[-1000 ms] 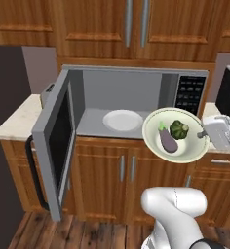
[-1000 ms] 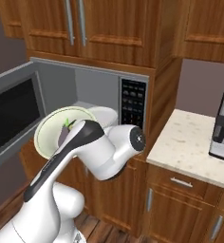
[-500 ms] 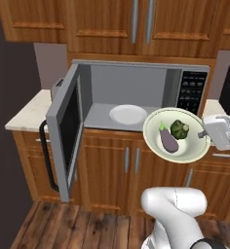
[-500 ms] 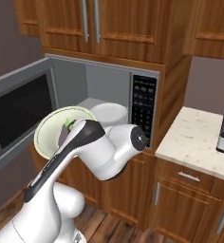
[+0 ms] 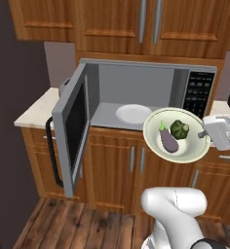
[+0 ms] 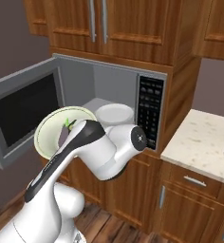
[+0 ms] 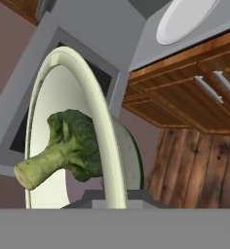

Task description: Place the bowl containing the eggplant and broccoli in the microwave. Close the microwave door and press the start button to microwave the meal.

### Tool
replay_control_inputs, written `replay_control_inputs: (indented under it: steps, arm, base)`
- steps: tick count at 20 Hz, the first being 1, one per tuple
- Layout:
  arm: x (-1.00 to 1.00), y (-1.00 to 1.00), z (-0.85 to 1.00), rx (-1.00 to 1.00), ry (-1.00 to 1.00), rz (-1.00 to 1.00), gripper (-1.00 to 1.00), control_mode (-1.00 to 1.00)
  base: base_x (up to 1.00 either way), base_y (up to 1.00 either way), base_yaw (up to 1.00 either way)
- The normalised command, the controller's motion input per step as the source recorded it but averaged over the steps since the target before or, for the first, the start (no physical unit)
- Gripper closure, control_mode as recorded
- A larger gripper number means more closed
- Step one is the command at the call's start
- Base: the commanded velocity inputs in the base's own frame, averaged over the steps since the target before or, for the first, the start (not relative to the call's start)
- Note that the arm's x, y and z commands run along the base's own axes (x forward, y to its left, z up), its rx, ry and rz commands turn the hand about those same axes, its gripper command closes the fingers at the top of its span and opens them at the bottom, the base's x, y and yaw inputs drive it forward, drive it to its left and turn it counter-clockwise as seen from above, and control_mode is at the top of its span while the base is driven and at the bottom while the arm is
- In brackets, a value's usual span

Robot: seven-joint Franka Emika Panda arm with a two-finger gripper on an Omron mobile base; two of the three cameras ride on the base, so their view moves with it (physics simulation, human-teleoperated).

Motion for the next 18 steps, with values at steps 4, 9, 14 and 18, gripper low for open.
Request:
replay_control_inputs:
  steps: [4,9,14,18]
  arm:
    - [0.0,0.0,0.0,0.0,0.0,0.0,1.0,1.0]
    - [0.0,0.0,0.0,0.0,0.0,0.0,1.0,1.0]
    - [0.0,0.0,0.0,0.0,0.0,0.0,1.0,1.0]
    - [0.0,0.0,0.0,0.0,0.0,0.0,1.0,1.0]
  base:
    - [-0.01,0.13,0.12]
    - [0.0,0.16,0.09]
    - [0.0,0.21,0.09]
    - [-0.03,0.15,0.12]
